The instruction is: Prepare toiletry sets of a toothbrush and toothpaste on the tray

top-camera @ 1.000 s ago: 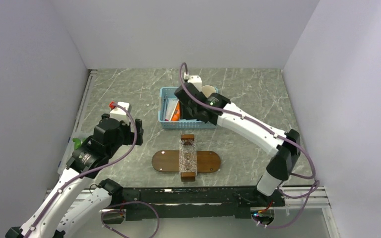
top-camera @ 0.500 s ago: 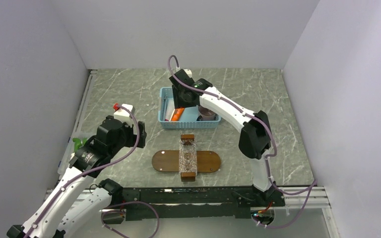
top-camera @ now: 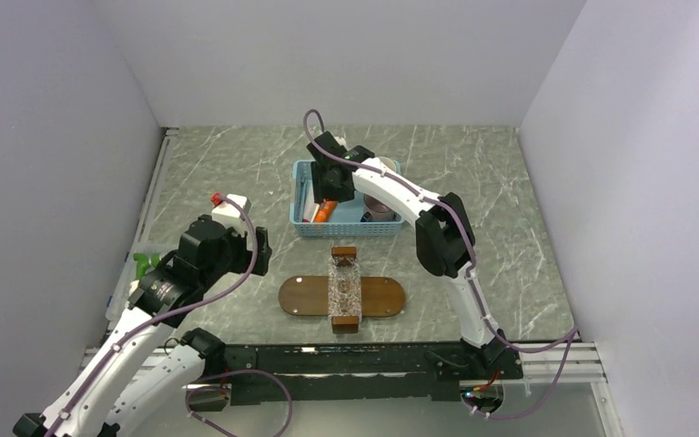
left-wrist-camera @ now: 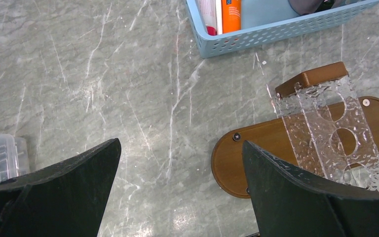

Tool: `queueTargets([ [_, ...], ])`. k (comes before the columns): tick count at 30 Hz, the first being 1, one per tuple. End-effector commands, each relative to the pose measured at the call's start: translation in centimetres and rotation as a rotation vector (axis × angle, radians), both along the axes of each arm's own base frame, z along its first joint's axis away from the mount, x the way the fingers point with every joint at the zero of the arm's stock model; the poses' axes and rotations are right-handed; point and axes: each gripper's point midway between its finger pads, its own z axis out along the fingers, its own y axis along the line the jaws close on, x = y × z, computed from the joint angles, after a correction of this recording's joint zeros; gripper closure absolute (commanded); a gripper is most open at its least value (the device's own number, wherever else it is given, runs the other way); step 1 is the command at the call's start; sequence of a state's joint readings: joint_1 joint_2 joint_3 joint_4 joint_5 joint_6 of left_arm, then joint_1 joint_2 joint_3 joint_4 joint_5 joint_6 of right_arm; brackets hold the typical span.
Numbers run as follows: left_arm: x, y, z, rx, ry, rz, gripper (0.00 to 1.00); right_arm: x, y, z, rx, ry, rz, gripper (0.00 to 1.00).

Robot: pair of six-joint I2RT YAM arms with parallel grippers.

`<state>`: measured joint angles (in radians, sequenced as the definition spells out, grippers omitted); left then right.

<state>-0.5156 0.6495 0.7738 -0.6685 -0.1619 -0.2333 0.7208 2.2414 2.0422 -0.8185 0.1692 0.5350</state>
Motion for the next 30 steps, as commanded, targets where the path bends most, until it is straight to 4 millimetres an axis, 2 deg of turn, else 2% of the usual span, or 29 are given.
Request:
queueTargets([
  [1, 0.5, -0.4, 0.6, -0.015, -0.012, -0.004, 0.01, 1.1, 1.6, 0.5, 0.102, 0.006, -0.036, 0.43],
  [9, 0.5, 0.0, 0.8, -0.011, -0.026, 0.009, 0.01, 1.7, 0.9, -2.2, 0.180, 0.097, -0.143, 0.38],
  [13, 0.5, 0.1, 0.8, -0.007, -0.028, 0.016, 0.01, 1.4, 1.4, -3.5, 0.244, 0.153, -0.158, 0.37],
  [20, 0.5, 0.3, 1.0, -0.007, -0.037, 0.027, 0.01, 1.3, 1.7, -5.0, 0.257, 0.188, -0.187, 0.37],
  [25, 0.5, 0.3, 0.9, -0.004, -0.031, 0.027, 0.01, 1.5, 1.6, -5.8, 0.263, 0.206, -0.203, 0.42],
  [30, 0.6, 0.4, 0.8, -0.001, -0.029, 0.030, 0.01, 1.6, 1.3, -6.3, 0.261, 0.209, -0.214, 0.53],
])
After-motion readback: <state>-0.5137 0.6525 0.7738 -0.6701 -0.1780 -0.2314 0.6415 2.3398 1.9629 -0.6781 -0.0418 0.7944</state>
